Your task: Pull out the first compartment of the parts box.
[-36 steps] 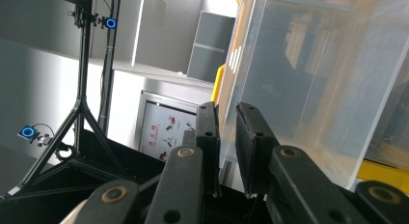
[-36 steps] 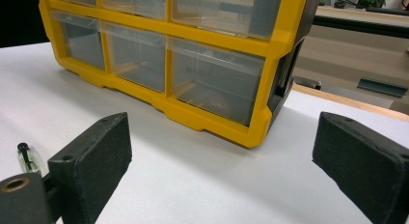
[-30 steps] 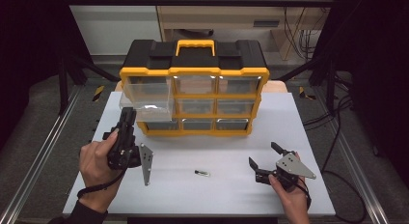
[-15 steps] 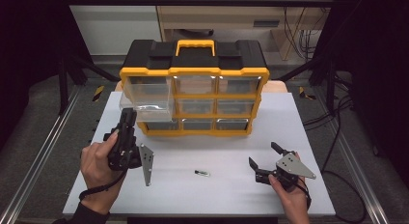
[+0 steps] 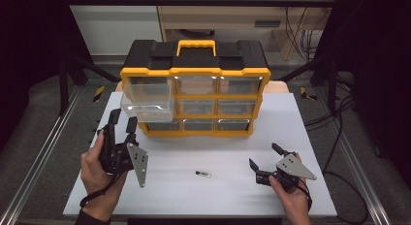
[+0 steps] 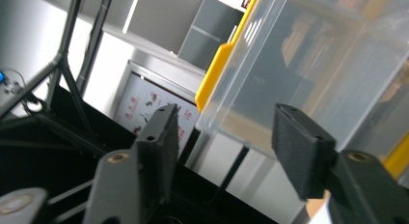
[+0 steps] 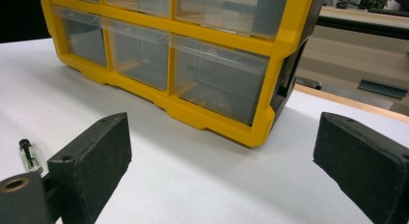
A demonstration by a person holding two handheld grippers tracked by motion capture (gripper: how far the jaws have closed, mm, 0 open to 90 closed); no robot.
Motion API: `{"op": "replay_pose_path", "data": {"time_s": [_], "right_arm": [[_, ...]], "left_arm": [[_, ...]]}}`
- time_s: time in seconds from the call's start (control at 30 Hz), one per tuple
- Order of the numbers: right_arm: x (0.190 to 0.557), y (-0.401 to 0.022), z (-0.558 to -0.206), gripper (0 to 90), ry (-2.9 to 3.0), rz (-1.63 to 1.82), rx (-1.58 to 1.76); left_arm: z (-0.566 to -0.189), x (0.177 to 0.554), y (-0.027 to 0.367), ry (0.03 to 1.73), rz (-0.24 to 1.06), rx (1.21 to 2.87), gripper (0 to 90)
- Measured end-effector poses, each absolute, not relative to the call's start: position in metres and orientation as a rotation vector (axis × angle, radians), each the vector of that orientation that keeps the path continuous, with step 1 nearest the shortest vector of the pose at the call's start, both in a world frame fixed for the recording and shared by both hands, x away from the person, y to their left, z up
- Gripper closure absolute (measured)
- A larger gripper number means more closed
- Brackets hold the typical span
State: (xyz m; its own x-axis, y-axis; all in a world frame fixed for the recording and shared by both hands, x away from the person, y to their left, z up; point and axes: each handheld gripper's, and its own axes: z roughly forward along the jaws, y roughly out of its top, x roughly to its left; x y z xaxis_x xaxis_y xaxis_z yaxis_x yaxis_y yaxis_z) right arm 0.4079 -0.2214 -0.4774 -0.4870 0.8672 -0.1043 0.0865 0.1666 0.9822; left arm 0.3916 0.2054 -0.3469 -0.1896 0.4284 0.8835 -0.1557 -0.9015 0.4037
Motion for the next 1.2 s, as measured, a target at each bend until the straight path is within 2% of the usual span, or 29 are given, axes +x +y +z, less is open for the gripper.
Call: {"op": "replay_pose_path", "data": {"time_s": [0.43,0.73,1.03,1.2], "right_arm": [[0.409,-0.216,-0.478,5.7,1.736,1.337,0.919],[0.411,-0.214,-0.479,6.3,1.746,1.328,0.935],[0.411,-0.214,-0.476,7.0,1.718,1.346,0.973],[0.412,-0.21,-0.474,7.6,1.772,1.319,1.028]], "left_arm": [[-0.363,0.4,0.224,0.453,1.975,1.723,25.1],[-0.384,0.411,0.232,0.541,1.844,1.786,20.1],[-0.405,0.418,0.232,0.537,1.757,1.843,17.1],[-0.411,0.422,0.236,0.556,1.651,1.844,14.9]]}}
